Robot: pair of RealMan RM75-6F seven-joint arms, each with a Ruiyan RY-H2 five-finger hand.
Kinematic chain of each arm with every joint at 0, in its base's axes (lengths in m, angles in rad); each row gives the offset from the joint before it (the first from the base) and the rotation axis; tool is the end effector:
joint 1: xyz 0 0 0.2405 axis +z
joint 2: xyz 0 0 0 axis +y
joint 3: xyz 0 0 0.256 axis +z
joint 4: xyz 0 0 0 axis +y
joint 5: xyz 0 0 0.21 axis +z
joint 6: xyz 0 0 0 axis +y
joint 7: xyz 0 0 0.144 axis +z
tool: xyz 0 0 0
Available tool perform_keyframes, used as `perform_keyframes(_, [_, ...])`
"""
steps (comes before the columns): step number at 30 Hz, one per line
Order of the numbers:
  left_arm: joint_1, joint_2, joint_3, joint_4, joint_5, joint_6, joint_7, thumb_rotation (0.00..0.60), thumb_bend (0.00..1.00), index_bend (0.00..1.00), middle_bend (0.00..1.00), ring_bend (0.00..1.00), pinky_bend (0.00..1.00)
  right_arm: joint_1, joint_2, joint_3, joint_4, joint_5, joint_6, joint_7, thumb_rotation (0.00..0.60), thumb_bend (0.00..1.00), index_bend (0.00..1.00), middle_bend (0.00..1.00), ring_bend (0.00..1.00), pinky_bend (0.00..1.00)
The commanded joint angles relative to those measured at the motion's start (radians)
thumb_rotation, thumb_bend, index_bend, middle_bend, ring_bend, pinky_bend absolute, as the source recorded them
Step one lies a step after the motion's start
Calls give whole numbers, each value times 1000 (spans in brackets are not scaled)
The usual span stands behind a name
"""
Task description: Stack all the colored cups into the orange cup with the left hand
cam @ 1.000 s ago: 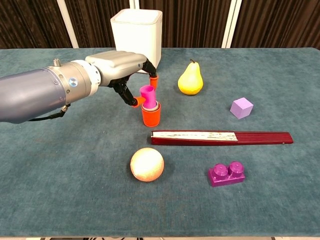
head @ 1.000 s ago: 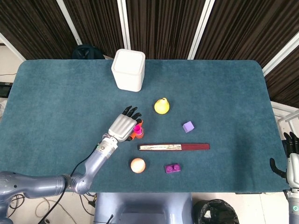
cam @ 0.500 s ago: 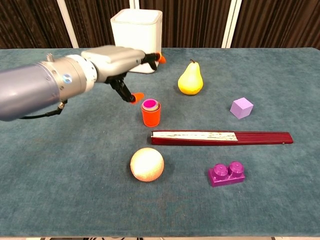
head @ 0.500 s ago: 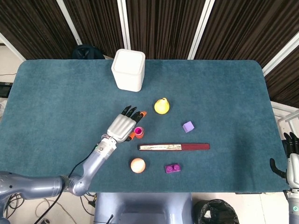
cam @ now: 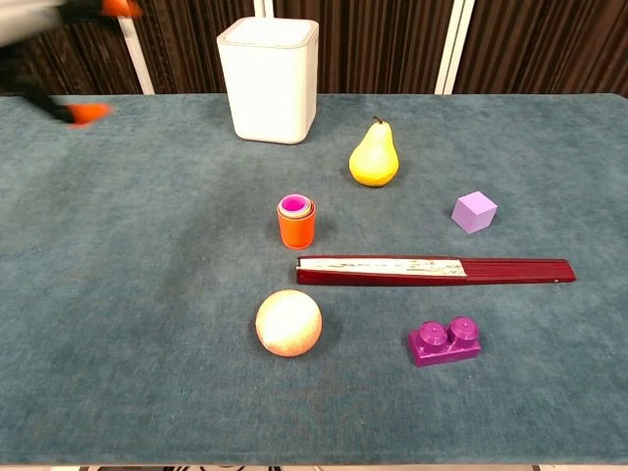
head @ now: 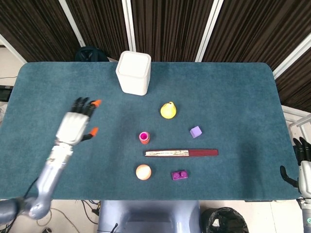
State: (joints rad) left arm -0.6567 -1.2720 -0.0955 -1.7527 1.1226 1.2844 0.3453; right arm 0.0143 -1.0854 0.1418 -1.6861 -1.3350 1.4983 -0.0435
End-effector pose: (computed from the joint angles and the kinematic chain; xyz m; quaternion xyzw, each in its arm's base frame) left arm -0.1703 0.3188 0.0863 -0.6763 -0.3443 -0.4133 0.5033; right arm -0.3247 -0.1744 0.1860 0.5098 -0.4131 0.3707 0.6573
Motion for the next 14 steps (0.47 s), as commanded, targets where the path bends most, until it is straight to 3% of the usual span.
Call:
perform_keyframes(1, [111, 109, 61, -44, 82, 79, -155, 600, 282, 69, 98, 0, 0, 2, 12, -16, 24, -48, 4, 38, 600, 430, 36, 0, 58, 0])
perform_keyframes(6, [205, 188, 101, -50, 168, 158, -265, 600, 281, 73, 97, 0, 0, 17, 13, -34, 80, -100, -18, 103, 600, 425, 36, 0, 58, 0])
perform_keyframes(14, [288, 249, 133, -64, 221, 210, -293, 600, 281, 93, 99, 0, 0, 39, -12, -57, 158, -181, -21, 178, 600, 425, 36, 0, 58, 0])
